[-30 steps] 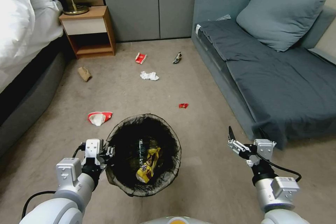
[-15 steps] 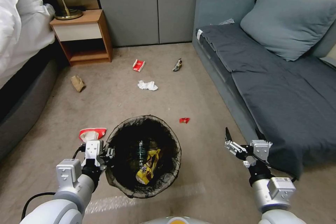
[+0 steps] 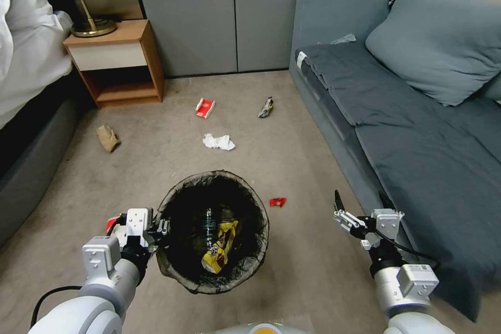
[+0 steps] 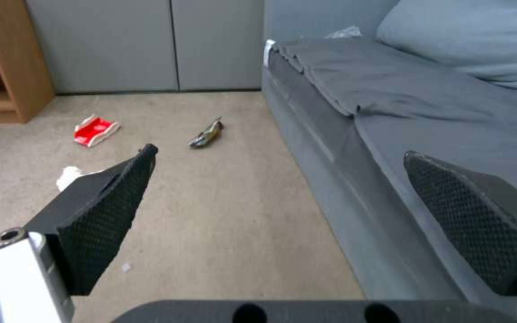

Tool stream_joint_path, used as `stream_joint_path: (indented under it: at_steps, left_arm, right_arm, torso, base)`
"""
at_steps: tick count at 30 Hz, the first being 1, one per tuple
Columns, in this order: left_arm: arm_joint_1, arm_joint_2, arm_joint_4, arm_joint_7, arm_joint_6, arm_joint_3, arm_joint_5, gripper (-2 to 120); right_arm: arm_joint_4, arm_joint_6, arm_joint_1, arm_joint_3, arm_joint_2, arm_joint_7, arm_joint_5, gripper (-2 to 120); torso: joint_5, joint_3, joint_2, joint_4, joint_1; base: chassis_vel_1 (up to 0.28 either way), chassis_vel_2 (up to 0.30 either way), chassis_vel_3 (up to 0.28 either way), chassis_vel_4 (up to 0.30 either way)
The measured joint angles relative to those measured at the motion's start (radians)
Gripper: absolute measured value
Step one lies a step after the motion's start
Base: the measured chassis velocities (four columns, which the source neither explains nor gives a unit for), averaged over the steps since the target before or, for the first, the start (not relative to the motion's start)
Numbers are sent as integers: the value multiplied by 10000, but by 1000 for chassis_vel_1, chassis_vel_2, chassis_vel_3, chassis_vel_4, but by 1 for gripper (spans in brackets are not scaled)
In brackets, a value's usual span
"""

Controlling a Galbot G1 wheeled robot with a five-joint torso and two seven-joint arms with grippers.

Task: Pick up the trash bin, then pick up the garbage from the floor and place it into the trash bin.

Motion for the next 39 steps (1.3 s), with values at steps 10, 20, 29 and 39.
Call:
stream_joint_path:
  at_steps: [10,20,29,39]
  left_arm:
    - [17,-1,0,-4,0,-213,-115,1]
    - [3,-117,-1,-34,56,-553,-254,1]
    - [22,-109,0,-60,70,-714,-329,1]
    - [92,-180,0,-123,94,-845,-357,1]
  right_arm:
    - [-356,-369,337,173,-330,-631,332,100]
    - [-2316,-2453,2760,-480,-1915,-1613,1895,100]
    - [-4092,-2588,4013,-1743,-2927,-1830,2412,100]
    - [-6704,-2642,6070,-3421,-2687,-1754,3000,100]
  torso:
    - [5,0,0,1,0]
    - [7,0,0,5,1]
    - [6,0,0,3,0]
    - [4,1,0,3,1]
  base:
    - [-82,102,97,-77]
    - [0,0,0,0]
    - [0,0,0,0]
    - [0,0,0,0]
